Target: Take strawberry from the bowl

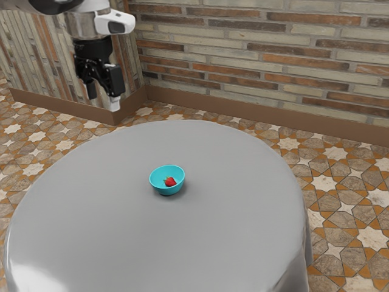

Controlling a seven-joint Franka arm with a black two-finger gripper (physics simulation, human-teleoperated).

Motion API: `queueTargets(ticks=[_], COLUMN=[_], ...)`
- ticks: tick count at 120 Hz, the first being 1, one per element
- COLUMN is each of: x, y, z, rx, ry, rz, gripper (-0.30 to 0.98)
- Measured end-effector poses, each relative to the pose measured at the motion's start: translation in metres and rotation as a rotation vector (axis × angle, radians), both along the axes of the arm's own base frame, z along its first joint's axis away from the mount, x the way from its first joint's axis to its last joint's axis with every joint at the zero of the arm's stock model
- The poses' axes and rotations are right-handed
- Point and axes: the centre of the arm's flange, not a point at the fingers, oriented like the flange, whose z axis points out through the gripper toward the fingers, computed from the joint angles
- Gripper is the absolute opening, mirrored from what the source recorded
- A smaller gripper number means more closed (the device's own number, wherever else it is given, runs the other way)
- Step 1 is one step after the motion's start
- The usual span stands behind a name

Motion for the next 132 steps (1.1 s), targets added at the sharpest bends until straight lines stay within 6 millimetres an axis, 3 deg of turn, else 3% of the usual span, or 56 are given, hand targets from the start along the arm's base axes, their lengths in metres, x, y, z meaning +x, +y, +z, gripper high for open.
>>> queueTargets(ticks=[20,36,42,52,62,75,92,115,132], x=[-0.005,-0.005,0.009,0.044,0.062,0.085,0.112,0.131,0.139], y=[0.002,0.002,0.002,0.008,0.021,0.032,0.025,0.017,0.013], z=[0.003,-0.020,-0.043,-0.105,-0.161,-0.209,-0.258,-0.299,-0.310], rx=[0.005,-0.002,-0.002,-0.008,-0.023,-0.045,-0.071,-0.101,-0.109], ry=[-0.018,0.025,0.060,0.128,0.166,0.156,0.131,0.098,0.054], rz=[0.014,0.024,0.007,-0.022,-0.065,-0.159,-0.330,-0.563,-0.727], gripper=[0.69,0.69,0.69,0.69,0.69,0.69,0.69,0.69,0.69])
